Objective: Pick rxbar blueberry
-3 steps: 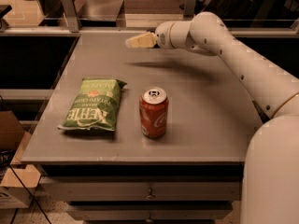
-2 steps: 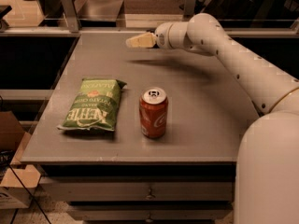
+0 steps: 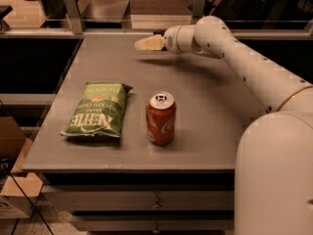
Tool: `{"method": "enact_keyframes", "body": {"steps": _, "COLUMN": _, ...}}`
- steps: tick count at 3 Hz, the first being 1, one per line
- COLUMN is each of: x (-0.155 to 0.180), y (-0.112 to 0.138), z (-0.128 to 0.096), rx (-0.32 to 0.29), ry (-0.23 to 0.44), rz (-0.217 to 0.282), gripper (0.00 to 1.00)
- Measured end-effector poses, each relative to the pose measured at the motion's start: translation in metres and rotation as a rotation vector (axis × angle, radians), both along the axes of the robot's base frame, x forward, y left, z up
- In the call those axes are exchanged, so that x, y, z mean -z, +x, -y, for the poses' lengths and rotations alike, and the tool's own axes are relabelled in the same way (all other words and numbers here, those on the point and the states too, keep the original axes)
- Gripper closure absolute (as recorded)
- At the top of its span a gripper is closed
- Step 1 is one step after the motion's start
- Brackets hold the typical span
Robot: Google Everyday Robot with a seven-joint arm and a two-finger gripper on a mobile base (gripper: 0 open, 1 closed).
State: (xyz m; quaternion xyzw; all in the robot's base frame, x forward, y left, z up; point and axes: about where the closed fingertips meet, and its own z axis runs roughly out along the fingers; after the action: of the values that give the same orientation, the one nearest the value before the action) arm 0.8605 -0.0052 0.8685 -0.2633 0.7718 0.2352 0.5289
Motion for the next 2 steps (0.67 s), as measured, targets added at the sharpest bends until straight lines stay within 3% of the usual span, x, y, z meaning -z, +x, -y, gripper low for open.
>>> {"method": "enact_keyframes", "body": {"steps": 1, "x": 0.0099, "y": 0.0056, "z": 0.0018, "rx": 0.008, "ry": -0.008, "rz": -0.031, "gripper": 0.0}}
{"method": "enact_keyframes", "body": {"steps": 2, "x": 0.0172, "y": 0.0101, "z": 0.0007, "rx": -0.005, "ry": -0.015, "rz": -0.057, "gripper": 0.17}}
